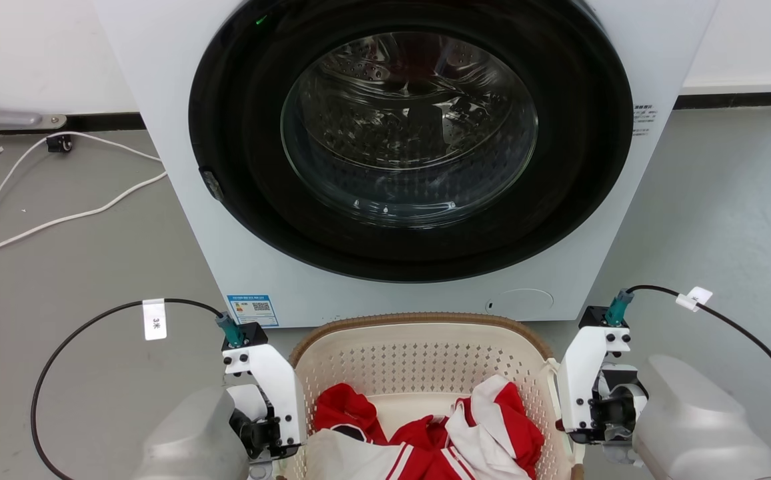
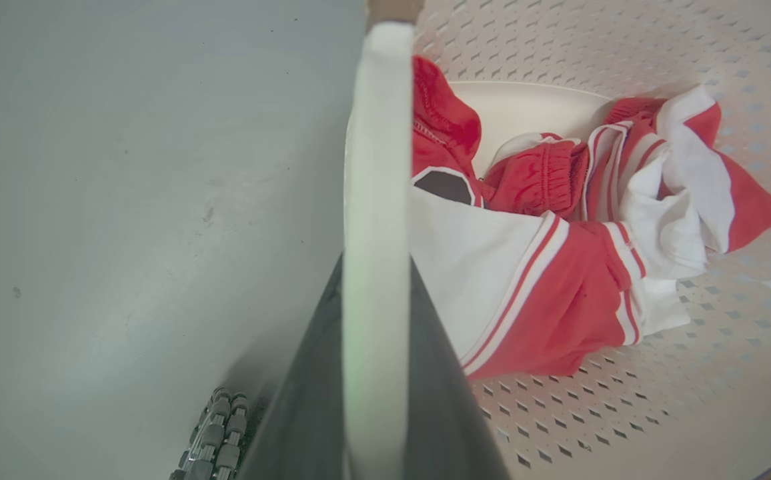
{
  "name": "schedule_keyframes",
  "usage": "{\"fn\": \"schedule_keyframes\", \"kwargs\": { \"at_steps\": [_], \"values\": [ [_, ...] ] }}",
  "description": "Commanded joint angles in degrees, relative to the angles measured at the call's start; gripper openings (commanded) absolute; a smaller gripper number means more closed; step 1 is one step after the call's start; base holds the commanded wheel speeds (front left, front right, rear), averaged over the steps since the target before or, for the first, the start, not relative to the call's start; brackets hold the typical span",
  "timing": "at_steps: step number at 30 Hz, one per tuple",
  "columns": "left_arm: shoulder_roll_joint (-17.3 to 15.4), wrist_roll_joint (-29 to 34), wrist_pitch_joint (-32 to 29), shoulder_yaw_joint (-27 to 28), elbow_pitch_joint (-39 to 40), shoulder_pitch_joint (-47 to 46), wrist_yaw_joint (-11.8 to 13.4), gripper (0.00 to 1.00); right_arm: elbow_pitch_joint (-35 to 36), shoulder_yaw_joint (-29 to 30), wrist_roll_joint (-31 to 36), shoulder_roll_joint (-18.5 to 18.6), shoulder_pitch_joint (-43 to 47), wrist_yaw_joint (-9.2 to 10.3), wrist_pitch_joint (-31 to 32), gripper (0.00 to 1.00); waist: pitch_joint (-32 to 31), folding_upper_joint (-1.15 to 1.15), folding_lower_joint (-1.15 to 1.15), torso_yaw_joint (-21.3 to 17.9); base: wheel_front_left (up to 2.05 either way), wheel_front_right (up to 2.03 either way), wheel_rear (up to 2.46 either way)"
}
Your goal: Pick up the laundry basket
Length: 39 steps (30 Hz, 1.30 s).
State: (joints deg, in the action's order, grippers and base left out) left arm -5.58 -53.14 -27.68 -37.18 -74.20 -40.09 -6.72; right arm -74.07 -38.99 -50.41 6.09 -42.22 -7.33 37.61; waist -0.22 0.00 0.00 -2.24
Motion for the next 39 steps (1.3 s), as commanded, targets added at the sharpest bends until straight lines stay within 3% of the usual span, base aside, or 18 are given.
{"fn": "schedule_keyframes", "kwargs": {
  "at_steps": [1,39],
  "values": [
    [0.7,-0.4,0.3,-0.1,0.5,0.3,-0.3,0.0,0.4,0.2,0.0,-1.3,0.2,-0.29,0.0,0.0,0.0,0.0,0.0,0.0,0.0,0.0,0.0],
    [0.5,-1.2,2.2,-0.7,0.5,0.6,0.3,0.0,0.4,3.8,3.0,-1.6,0.6,-0.29,0.7,0.0,0.1,0.0,0.0,0.0,0.0,0.0,0.0]
  ]
}}
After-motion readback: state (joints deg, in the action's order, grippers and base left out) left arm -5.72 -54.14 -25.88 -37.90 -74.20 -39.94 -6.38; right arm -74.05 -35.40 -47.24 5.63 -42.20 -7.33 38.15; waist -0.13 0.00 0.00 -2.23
